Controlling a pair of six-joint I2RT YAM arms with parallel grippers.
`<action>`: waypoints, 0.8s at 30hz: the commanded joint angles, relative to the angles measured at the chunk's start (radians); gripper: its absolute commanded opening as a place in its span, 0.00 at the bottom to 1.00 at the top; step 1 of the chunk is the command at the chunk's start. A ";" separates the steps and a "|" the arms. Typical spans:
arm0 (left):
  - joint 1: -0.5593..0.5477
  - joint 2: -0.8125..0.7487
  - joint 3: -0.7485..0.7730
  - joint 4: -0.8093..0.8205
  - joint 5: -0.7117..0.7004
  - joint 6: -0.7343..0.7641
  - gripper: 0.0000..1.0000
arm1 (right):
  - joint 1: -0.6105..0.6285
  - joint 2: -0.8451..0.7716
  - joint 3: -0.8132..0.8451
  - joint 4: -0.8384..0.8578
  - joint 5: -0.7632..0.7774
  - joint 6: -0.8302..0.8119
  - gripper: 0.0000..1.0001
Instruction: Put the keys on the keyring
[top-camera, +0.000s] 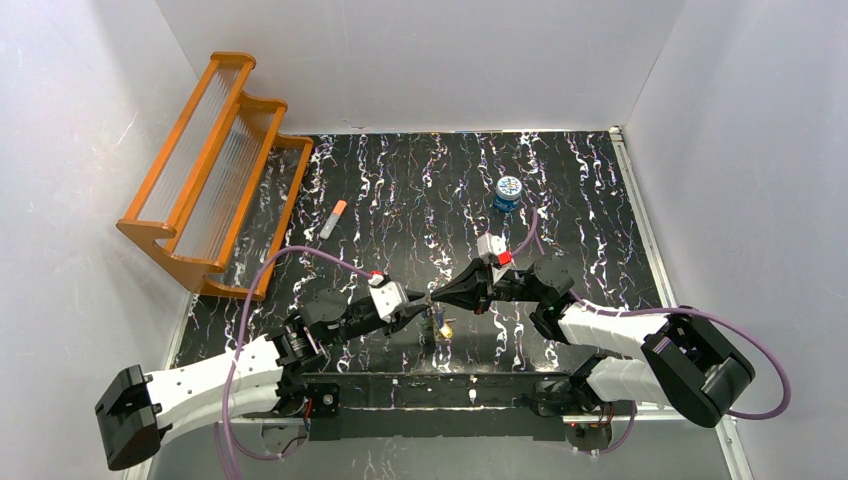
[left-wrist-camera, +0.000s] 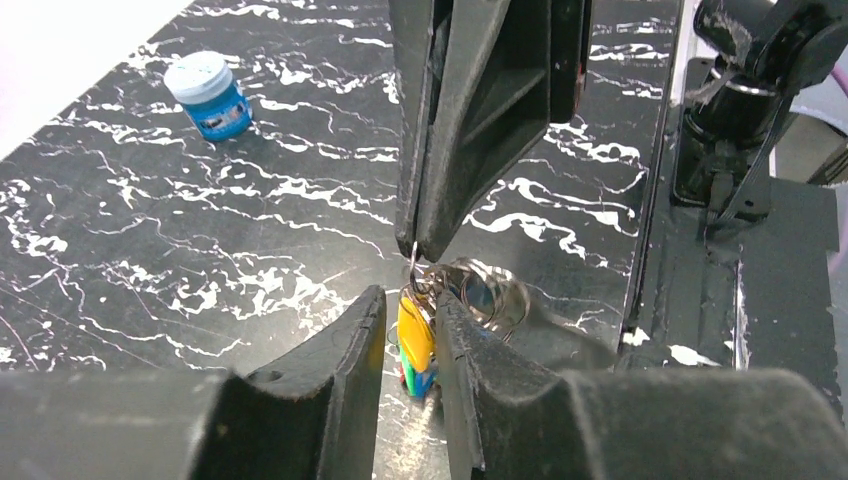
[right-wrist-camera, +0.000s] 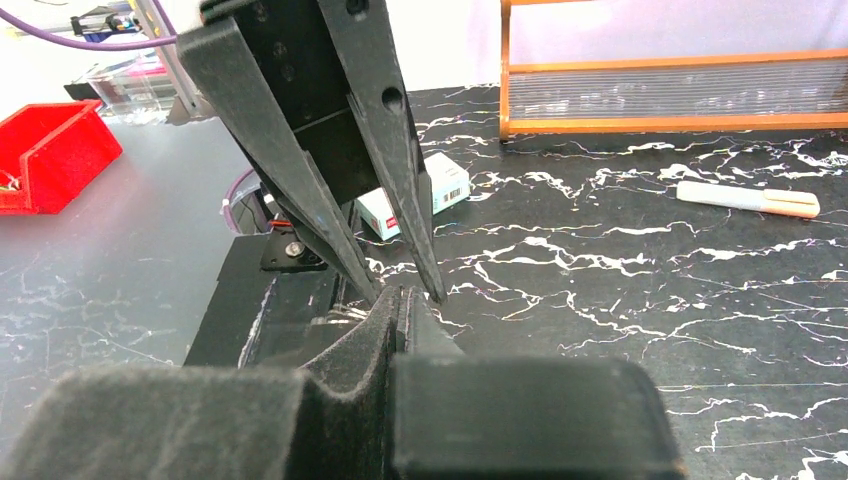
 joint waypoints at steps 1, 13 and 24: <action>-0.004 0.034 0.012 0.042 0.020 0.008 0.23 | 0.003 -0.014 0.045 0.082 -0.012 0.003 0.01; -0.004 0.060 0.017 0.112 0.026 -0.004 0.23 | 0.003 -0.016 0.035 0.057 -0.016 -0.009 0.01; -0.003 0.044 0.009 0.092 0.030 -0.009 0.00 | 0.003 -0.032 0.037 0.026 0.009 -0.022 0.01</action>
